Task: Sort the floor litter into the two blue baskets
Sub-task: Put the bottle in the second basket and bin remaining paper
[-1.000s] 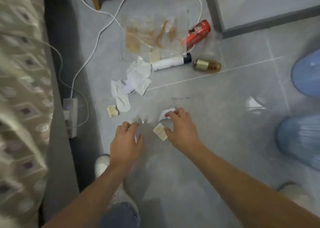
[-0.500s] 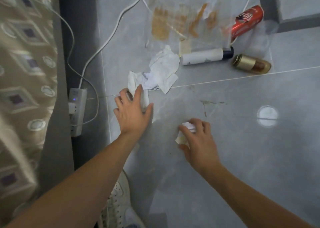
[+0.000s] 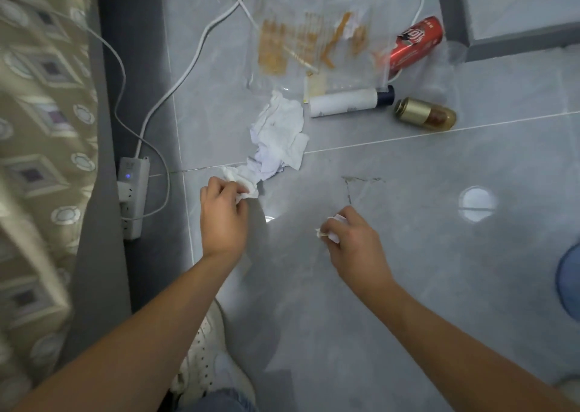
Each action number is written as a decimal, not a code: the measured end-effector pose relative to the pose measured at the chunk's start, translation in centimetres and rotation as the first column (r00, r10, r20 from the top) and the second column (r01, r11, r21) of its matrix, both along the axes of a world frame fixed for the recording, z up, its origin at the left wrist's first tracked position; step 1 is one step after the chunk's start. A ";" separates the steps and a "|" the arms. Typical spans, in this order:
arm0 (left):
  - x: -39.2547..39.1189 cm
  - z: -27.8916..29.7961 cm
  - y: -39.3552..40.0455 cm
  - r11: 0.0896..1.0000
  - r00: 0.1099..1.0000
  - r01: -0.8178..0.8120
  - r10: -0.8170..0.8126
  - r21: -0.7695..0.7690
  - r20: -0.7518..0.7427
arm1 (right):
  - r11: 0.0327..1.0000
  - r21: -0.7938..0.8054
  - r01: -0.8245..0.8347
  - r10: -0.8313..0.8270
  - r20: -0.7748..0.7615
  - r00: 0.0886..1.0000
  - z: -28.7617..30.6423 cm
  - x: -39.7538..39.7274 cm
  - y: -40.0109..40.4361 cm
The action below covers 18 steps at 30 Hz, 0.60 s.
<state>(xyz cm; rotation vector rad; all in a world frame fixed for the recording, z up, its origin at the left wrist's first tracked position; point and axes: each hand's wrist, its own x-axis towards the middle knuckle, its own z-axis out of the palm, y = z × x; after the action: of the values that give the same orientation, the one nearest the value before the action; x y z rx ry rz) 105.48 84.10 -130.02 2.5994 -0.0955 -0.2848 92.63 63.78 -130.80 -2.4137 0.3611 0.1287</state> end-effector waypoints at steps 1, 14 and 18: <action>-0.6 1.2 0.0 1.000 1.000 0.004 -0.004 0.006 -0.004 | 1.000 0.012 0.020 -0.020 0.009 1.000 1.1 -0.3 -0.3; -13.0 21.6 -18.4 0.911 0.914 0.394 -0.402 -0.125 -0.050 | 0.931 0.049 0.361 -0.363 0.076 0.928 21.1 -10.4 -16.6; -18.2 24.5 -28.5 0.821 0.832 0.518 -0.549 -0.240 -0.083 | 0.875 -0.031 0.483 -0.479 0.085 0.874 24.0 -17.1 -23.6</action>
<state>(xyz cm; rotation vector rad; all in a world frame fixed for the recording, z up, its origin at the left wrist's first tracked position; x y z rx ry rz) 87.27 55.55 -105.51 2.2816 -0.7736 -0.6318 75.51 40.15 -106.76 -2.2929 0.9274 -0.1970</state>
